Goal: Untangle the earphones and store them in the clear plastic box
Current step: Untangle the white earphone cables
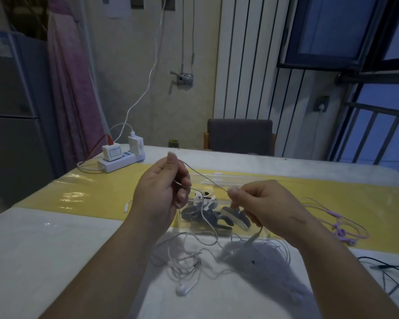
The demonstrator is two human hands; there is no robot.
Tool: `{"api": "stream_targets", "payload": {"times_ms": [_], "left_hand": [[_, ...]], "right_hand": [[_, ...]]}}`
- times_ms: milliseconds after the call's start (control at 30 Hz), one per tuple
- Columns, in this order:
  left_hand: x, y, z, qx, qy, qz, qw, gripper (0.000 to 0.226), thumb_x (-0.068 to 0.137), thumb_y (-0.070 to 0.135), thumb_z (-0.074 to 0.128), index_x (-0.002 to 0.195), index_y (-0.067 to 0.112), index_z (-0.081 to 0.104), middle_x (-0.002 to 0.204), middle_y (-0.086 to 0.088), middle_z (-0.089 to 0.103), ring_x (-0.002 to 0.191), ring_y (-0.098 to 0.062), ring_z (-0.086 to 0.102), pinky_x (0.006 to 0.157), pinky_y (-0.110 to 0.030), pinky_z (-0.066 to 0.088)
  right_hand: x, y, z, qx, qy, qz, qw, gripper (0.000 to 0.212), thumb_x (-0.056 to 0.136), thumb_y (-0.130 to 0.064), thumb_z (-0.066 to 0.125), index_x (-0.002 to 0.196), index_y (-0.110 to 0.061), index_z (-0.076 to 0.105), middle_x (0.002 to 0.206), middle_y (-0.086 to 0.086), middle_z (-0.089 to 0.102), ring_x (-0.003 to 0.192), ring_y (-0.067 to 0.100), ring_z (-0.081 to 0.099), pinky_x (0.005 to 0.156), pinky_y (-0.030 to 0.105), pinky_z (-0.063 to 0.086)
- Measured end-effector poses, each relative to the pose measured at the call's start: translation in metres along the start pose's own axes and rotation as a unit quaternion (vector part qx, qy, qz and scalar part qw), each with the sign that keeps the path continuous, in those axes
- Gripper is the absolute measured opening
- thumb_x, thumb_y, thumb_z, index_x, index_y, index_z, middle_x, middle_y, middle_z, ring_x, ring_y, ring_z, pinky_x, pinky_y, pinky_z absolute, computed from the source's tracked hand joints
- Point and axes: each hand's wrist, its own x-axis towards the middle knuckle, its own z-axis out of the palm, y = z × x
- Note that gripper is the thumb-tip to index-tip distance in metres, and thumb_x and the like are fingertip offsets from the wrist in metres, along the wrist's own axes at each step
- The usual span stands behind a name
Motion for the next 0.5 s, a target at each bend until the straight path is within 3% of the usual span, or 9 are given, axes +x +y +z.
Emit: {"api": "stream_targets", "payload": {"times_ms": [133,267,333,433,500], "left_hand": [[0.000,0.003,-0.002,-0.072,-0.015,-0.005,0.997,0.037,0.094,0.035,0.047,0.069,0.010,0.058,0.060,-0.007,0.051,0.043,-0.014,0.038,0.040,-0.021,0.028],[-0.001,0.007,-0.003,-0.098,-0.069,-0.023,0.993,0.040,0.098,0.020,0.035,0.069,0.009,0.061,0.065,-0.010,0.054,0.049,-0.017,0.044,0.043,-0.024,0.036],[-0.002,0.006,-0.003,-0.073,-0.094,-0.021,0.993,0.039,0.096,0.017,0.036,0.069,0.010,0.063,0.065,-0.010,0.056,0.049,-0.018,0.046,0.043,-0.025,0.038],[-0.003,0.004,-0.004,-0.029,-0.134,-0.007,0.991,0.031,0.091,0.016,0.043,0.072,0.010,0.066,0.067,-0.011,0.058,0.049,-0.018,0.049,0.043,-0.023,0.039],[-0.003,0.002,-0.004,-0.020,-0.145,-0.004,0.989,0.027,0.088,0.018,0.044,0.074,0.008,0.065,0.068,-0.012,0.058,0.049,-0.018,0.050,0.044,-0.023,0.040]], "right_hand": [[-0.001,-0.002,-0.004,0.158,-0.064,-0.028,0.985,0.030,0.095,-0.019,0.056,0.069,-0.006,0.064,0.060,0.007,0.057,0.062,0.022,0.054,0.063,0.030,0.043],[-0.001,-0.009,0.007,0.294,-0.030,-0.006,0.955,0.027,0.098,-0.012,0.049,0.076,-0.005,0.064,0.054,0.002,0.041,0.050,0.016,0.044,0.057,0.035,0.051],[-0.002,-0.011,0.016,0.277,0.014,-0.003,0.961,0.027,0.099,-0.016,0.050,0.078,-0.009,0.065,0.053,-0.001,0.038,0.043,0.012,0.037,0.044,0.029,0.042],[-0.001,-0.012,0.029,0.262,0.049,-0.001,0.964,0.028,0.099,-0.020,0.050,0.076,-0.015,0.066,0.062,-0.001,0.052,0.041,0.007,0.035,0.041,0.023,0.030],[-0.001,-0.014,0.035,0.261,0.056,0.016,0.963,0.032,0.099,-0.022,0.049,0.073,-0.019,0.066,0.077,0.009,0.064,0.041,0.004,0.037,0.041,0.022,0.030]]}}
